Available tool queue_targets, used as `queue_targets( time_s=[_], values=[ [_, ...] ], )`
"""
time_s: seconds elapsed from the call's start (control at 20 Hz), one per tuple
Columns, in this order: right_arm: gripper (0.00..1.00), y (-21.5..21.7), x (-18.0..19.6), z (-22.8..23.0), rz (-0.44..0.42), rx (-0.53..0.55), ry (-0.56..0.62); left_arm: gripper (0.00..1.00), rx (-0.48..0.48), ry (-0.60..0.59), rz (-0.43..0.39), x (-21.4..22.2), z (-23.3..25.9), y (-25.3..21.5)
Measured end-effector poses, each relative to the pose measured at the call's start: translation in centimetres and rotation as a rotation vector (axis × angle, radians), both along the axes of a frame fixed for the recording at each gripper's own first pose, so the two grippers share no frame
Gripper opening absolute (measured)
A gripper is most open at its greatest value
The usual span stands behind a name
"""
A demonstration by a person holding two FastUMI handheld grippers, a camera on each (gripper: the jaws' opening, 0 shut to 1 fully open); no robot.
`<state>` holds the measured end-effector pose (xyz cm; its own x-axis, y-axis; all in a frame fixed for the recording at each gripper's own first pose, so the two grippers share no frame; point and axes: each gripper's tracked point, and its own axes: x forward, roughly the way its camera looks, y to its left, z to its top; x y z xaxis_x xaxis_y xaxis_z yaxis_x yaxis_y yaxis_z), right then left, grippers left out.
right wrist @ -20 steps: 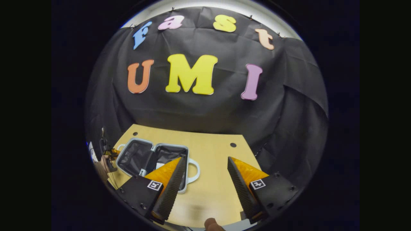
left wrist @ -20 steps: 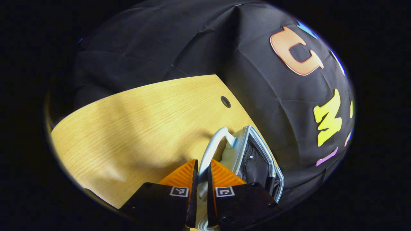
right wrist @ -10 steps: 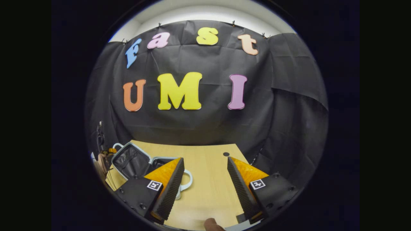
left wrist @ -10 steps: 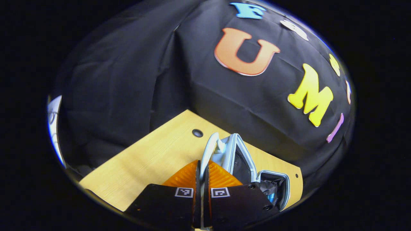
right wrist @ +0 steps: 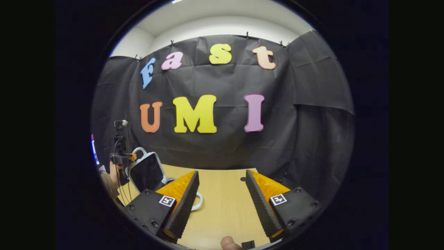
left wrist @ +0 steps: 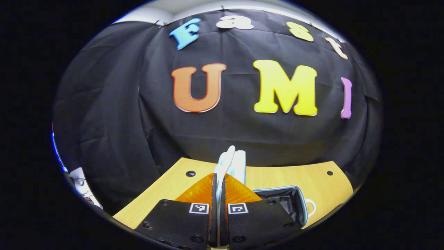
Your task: First open the suitcase, pack the skin care products into it, and then close the suitcase.
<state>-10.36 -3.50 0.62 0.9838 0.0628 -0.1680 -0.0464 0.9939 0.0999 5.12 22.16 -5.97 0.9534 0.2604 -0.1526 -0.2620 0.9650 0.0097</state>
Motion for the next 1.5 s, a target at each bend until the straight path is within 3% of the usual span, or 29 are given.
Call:
queue_targets(
  time_s=[0.3,0.65,1.0,1.35,1.5],
  values=[
    [0.80,-5.4,-0.1,-1.6,0.008,-0.003,0.001,0.06,0.122,0.018,-0.063,1.2,-1.8,-12.9],
    [0.81,-10.8,-0.2,-6.1,0.013,-0.066,0.065,0.06,0.195,0.113,-0.129,3.1,-9.5,-23.0],
    [0.81,-12.8,0.8,-11.9,0.031,-0.055,0.165,0.06,0.241,0.202,-0.140,4.4,-16.3,-26.3],
    [0.81,-11.2,2.0,-13.9,0.075,-0.090,0.201,0.06,0.298,0.231,-0.155,5.0,-18.7,-27.8],
    [0.81,-10.3,2.7,-13.1,0.082,-0.086,0.204,0.25,0.276,0.267,-0.204,4.7,-19.1,-28.4]
  ],
)
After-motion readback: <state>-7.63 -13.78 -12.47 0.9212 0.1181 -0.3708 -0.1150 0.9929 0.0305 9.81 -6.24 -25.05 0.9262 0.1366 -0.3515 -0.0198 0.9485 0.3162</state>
